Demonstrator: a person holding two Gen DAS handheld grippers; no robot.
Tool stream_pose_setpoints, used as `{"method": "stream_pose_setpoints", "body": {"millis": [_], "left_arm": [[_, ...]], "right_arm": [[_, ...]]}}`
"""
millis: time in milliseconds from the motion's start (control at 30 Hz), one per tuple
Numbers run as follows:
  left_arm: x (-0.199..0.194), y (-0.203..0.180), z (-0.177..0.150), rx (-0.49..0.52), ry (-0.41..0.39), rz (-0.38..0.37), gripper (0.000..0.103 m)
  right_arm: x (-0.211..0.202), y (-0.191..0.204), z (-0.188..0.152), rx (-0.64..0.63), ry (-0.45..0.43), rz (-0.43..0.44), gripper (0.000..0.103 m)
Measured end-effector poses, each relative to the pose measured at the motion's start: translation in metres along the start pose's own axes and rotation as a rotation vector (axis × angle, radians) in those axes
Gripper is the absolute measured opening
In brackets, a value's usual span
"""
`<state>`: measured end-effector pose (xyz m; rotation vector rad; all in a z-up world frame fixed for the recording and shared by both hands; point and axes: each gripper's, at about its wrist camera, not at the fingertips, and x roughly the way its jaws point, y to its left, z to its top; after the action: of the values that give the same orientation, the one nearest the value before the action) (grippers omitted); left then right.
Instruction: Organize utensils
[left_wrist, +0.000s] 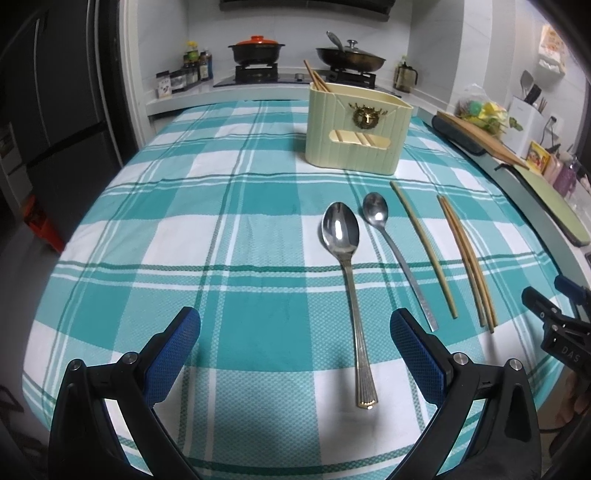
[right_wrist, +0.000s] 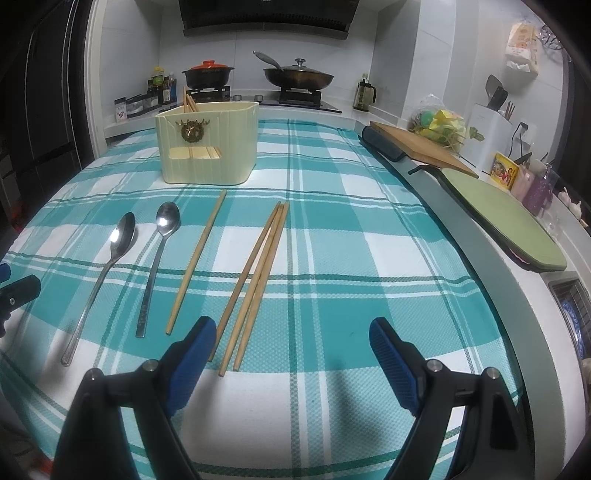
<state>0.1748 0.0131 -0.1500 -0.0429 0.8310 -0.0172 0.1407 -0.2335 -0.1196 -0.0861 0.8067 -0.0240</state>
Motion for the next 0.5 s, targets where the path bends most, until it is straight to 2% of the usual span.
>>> {"method": "stream_pose_setpoints", "body": {"millis": [500], "left_arm": [[0.0083,0.0045,-0.0031,-0.012,0.022,0.018,0.102]], "right_arm": [[0.0034,0.0025,-0.0022,-0.011,0.009,-0.007,0.087]]}}
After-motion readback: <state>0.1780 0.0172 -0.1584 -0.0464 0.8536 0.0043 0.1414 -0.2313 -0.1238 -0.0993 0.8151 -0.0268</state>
